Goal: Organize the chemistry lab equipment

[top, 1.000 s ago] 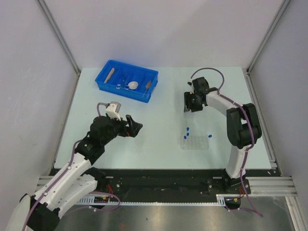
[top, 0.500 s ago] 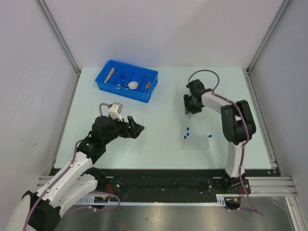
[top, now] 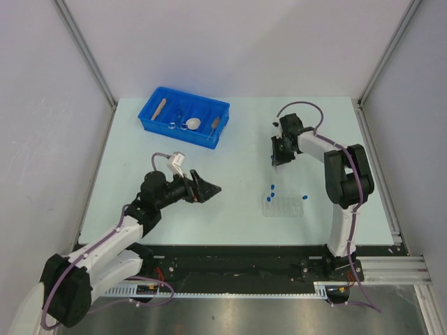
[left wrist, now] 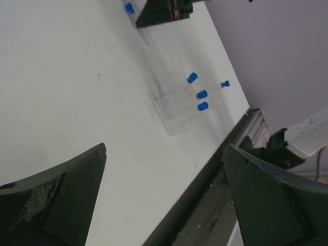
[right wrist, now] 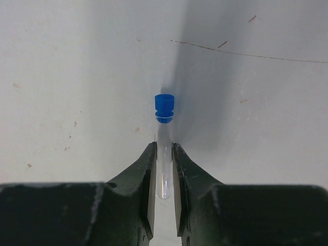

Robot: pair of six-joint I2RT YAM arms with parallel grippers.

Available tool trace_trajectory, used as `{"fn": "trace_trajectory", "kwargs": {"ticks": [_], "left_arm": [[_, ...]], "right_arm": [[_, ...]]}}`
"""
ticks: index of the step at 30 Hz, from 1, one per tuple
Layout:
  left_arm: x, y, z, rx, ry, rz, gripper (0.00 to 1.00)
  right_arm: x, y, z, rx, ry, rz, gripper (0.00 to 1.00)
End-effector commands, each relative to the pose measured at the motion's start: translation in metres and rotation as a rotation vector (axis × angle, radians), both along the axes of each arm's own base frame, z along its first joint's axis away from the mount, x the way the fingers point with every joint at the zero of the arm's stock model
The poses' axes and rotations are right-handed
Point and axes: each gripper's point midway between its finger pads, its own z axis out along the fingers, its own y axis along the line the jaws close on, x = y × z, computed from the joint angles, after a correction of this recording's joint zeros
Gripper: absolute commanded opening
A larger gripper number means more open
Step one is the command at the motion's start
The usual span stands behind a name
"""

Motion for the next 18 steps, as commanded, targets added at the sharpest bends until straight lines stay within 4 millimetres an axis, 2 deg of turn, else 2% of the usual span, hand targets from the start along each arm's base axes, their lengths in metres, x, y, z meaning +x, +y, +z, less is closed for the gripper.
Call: {"fn": "trace_trajectory", "kwargs": {"ticks": [1,8,9,10,12,13,15,16,18], "left_arm": [[-0.003,-0.022,0.038,-0.213,-0.026,-0.088,1.0],[0.011,-0.04,0.038,-0.258,0.026,-0.133,0.96],[0.013,-0.044,0.042,-0.262,0.021,-0.143,0.96],[0.017,-0.047,0.037,-0.258,0.04,-0.145,0.95],[0.022,-0.056,0.046,-0.272,0.024,-0.169,0.93],[0.025,-0.061,0.039,-0.267,0.048,-0.175,0.9],[0.029,-0.073,0.05,-0.291,0.027,-0.21,0.88],[0.031,-0.079,0.045,-0.295,0.052,-0.22,0.86],[0.034,-0.092,0.056,-0.322,0.035,-0.245,0.84]], "right_arm": [[0.009,0.017,0.049,0.192,-0.075,0.049,0.16],[0.001,0.031,0.088,0.353,-0.117,0.113,0.12],[-0.001,0.034,0.1,0.382,-0.133,0.124,0.12],[-0.006,0.04,0.11,0.43,-0.135,0.151,0.12],[-0.013,0.05,0.129,0.503,-0.144,0.176,0.12],[-0.021,0.058,0.147,0.566,-0.149,0.213,0.12],[-0.03,0.068,0.167,0.662,-0.135,0.223,0.12],[-0.042,0.076,0.179,0.722,-0.116,0.252,0.12],[-0.052,0.083,0.192,0.783,-0.103,0.266,0.12]]}}
